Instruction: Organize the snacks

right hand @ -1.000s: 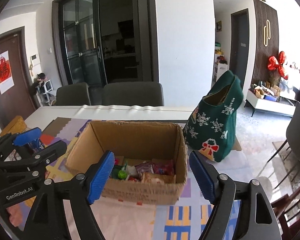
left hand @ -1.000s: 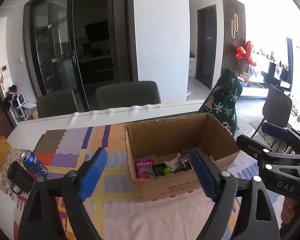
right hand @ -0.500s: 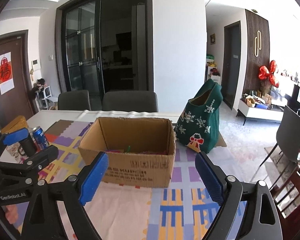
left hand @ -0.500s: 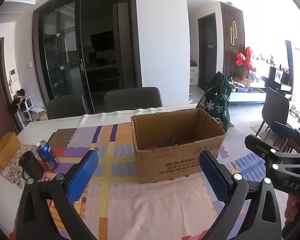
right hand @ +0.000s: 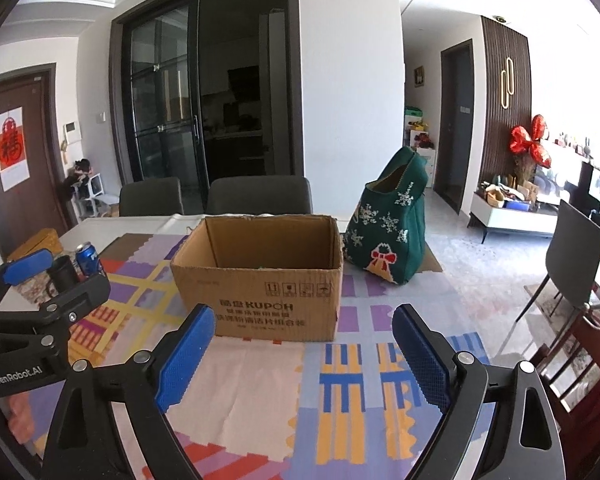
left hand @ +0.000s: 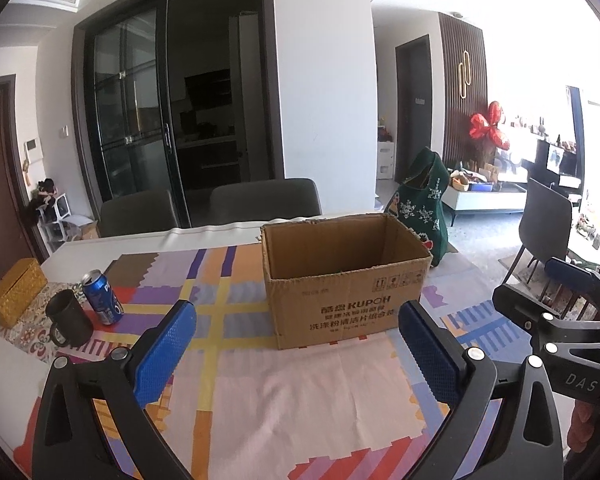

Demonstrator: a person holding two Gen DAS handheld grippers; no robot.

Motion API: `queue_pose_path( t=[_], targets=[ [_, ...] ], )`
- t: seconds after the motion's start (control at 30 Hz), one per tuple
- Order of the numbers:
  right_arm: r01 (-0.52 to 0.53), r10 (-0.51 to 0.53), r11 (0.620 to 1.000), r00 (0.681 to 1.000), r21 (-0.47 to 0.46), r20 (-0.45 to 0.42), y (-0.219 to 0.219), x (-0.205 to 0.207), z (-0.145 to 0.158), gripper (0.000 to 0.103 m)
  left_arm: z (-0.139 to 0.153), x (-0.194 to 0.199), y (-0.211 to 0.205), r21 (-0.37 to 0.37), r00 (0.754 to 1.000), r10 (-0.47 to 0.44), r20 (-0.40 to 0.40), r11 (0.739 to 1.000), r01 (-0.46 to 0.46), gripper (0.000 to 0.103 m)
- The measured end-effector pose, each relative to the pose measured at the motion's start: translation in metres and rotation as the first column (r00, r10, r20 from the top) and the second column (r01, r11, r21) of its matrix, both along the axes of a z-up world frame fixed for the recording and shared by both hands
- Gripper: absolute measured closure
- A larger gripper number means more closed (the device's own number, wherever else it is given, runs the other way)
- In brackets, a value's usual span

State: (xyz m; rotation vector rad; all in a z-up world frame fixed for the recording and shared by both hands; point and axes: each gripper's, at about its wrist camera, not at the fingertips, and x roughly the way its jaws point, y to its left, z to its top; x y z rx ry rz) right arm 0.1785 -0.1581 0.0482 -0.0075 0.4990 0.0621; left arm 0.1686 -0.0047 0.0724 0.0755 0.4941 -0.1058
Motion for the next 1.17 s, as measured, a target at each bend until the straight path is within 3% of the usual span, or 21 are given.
queue_pose_path(
  t=[1.17],
  targets=[
    [0.002, -0.002, 1.000, 1.000, 0.004, 0.022, -0.003, -0.046, -0.001, 0.012, 0.008, -0.041, 0.001, -0.008, 0.999, 0.028, 0.038, 1.000, -0.028, 0.000]
  ],
)
